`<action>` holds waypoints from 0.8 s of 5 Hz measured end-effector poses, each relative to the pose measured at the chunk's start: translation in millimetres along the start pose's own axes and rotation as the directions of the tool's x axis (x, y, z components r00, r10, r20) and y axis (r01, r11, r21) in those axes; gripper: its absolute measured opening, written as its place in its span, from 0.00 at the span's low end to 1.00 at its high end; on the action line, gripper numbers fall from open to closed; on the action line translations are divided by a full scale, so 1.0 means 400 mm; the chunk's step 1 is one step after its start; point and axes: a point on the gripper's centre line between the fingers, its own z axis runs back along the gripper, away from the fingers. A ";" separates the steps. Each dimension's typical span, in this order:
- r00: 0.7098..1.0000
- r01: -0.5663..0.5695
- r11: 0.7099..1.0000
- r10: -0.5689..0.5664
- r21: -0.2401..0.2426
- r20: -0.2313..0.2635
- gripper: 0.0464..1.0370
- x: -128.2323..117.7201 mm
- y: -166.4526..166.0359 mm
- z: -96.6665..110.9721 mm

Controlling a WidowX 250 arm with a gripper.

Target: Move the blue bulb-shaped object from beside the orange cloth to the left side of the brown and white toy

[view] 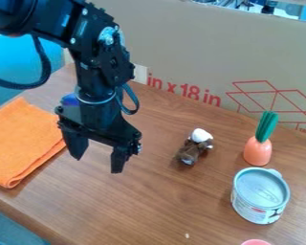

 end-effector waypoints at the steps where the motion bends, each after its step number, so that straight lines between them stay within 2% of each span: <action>1: 1.000 -0.002 1.000 0.002 0.001 -0.019 0.96 -0.006 0.001 -0.009; 2: 0.977 -0.211 0.977 0.212 -0.042 0.018 0.96 0.051 0.090 0.010; 3: 0.909 -0.414 0.908 0.416 -0.059 0.028 0.96 0.108 0.180 0.000; 4: 0.806 -0.588 0.808 0.589 -0.045 0.050 0.96 0.147 0.223 -0.011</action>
